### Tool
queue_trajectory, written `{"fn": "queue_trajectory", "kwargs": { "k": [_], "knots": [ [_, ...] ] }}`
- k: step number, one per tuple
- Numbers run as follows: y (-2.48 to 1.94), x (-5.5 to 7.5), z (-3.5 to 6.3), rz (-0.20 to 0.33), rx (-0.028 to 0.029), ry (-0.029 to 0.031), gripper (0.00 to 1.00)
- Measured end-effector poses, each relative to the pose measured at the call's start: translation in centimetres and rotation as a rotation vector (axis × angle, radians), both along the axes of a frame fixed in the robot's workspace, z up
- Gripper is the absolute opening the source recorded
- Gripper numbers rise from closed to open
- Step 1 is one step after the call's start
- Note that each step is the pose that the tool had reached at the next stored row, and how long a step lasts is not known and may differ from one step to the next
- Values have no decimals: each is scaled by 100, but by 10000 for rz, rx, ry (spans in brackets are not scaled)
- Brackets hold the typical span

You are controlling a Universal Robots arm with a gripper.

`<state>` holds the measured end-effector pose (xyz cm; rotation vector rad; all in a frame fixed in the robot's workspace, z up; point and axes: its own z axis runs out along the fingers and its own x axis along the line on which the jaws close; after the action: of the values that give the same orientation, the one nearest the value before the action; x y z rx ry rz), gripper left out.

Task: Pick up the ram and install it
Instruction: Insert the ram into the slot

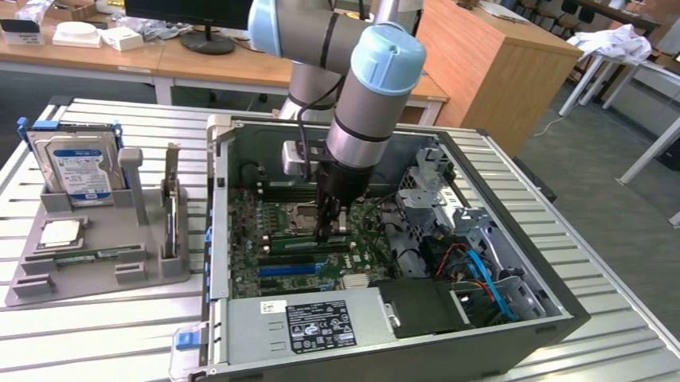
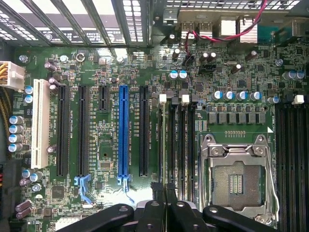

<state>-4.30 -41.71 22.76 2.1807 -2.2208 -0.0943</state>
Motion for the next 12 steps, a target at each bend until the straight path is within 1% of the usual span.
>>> {"fn": "queue_trajectory", "kwargs": {
  "k": [7,12],
  "knots": [
    [0,70,1,1,-4,1,12],
    [1,78,12,1,3,-4,12]
  ]
}}
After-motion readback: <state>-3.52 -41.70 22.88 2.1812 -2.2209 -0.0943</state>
